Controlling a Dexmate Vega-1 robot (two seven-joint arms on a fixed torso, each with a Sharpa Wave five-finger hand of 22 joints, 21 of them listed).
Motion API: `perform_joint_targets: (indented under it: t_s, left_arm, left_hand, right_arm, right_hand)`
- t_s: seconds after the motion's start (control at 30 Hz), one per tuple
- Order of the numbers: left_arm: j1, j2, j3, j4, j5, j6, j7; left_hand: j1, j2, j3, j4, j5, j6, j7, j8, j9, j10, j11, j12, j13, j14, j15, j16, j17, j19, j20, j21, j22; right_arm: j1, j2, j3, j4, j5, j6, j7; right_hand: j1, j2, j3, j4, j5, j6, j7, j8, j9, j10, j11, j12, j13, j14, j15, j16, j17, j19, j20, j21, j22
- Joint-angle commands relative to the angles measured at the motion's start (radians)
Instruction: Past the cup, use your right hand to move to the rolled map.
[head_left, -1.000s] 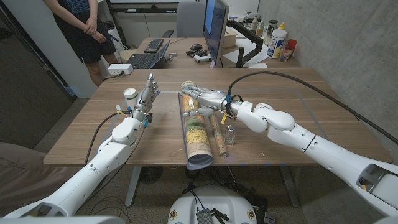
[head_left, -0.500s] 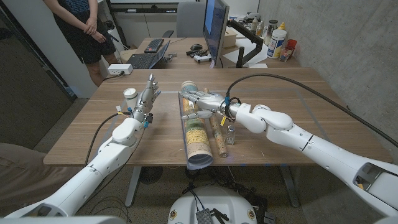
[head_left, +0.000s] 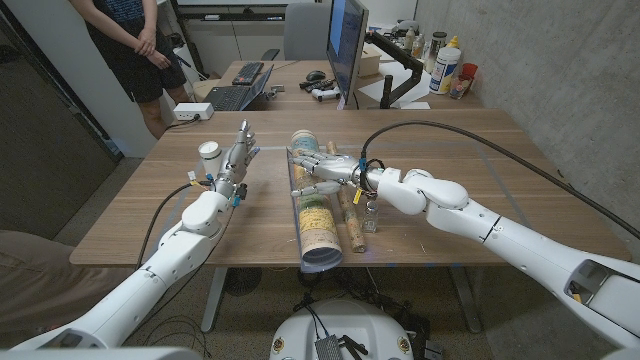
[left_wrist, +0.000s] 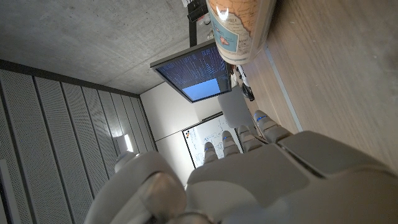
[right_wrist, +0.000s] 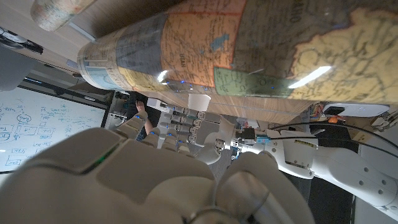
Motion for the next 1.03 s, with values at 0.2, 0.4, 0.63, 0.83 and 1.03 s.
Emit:
perform_joint_targets:
  t_s: [0.2,0.4,0.63,0.83,1.03]
  left_arm:
    - [0.012,-0.001,0.005,-0.017,0.008,0.005,0.010]
    - [0.003,-0.003,0.009,-0.009,0.010,0.002,0.002]
    - [-0.001,-0.005,0.009,-0.003,0.007,0.010,0.003]
    - [-0.014,-0.010,0.016,0.014,0.005,0.015,-0.006]
    - [-0.041,-0.024,0.026,0.051,0.008,0.003,-0.023]
  left_hand:
    - [0.013,-0.001,-0.004,0.005,0.004,0.003,-0.005,0.005,0.003,-0.006,-0.003,0.004,0.004,-0.010,-0.033,0.004,0.005,0.000,-0.005,0.001,0.003]
    - [0.013,-0.001,-0.004,0.006,0.004,0.004,-0.005,0.005,0.003,-0.007,-0.001,0.004,0.004,-0.010,-0.034,0.005,0.005,0.000,-0.005,0.001,0.002]
    - [0.013,-0.001,-0.004,0.006,0.004,0.004,-0.005,0.006,0.003,-0.006,-0.001,0.004,0.004,-0.009,-0.034,0.005,0.005,0.000,-0.005,0.001,0.002]
    - [0.013,-0.001,-0.005,0.006,0.004,0.005,-0.005,0.007,0.003,-0.006,0.000,0.005,0.004,-0.011,-0.033,0.004,0.005,0.000,-0.006,0.001,0.002]
    - [0.012,-0.001,-0.005,0.007,0.003,0.006,-0.005,0.007,0.003,-0.006,-0.001,0.005,0.004,-0.011,-0.033,0.005,0.005,0.000,-0.006,0.001,0.002]
  right_arm:
    - [0.000,0.005,-0.011,0.019,0.010,0.018,0.005]
    - [0.006,0.016,-0.019,0.035,0.008,0.021,0.003]
    - [0.024,0.032,-0.033,0.063,0.005,0.032,0.002]
    - [0.030,0.034,-0.036,0.071,0.004,0.027,0.006]
    - [0.037,0.036,-0.042,0.075,-0.006,0.019,0.007]
  right_hand:
    - [-0.016,0.000,-0.007,0.009,0.005,-0.003,-0.007,0.009,0.003,-0.008,-0.002,0.000,0.003,-0.042,-0.024,-0.001,0.002,-0.013,0.000,0.000,0.004]
    - [-0.020,0.001,-0.009,0.012,0.007,-0.002,-0.007,0.009,0.003,-0.009,-0.002,0.001,0.003,-0.041,-0.023,0.000,0.002,-0.015,-0.001,0.000,0.004]
    - [-0.023,0.001,-0.010,0.013,0.008,-0.002,-0.006,0.008,0.003,-0.009,-0.002,0.001,0.003,-0.042,-0.023,0.000,0.002,-0.019,-0.002,-0.001,0.004]
    - [-0.024,0.002,-0.011,0.014,0.009,-0.004,-0.004,0.007,0.003,-0.012,0.000,0.000,0.003,-0.043,-0.023,0.001,0.002,-0.022,-0.004,-0.001,0.004]
    - [-0.025,0.003,-0.011,0.015,0.011,-0.005,-0.003,0.007,0.002,-0.014,-0.001,0.000,0.003,-0.044,-0.023,0.000,0.001,-0.027,-0.007,-0.002,0.004]
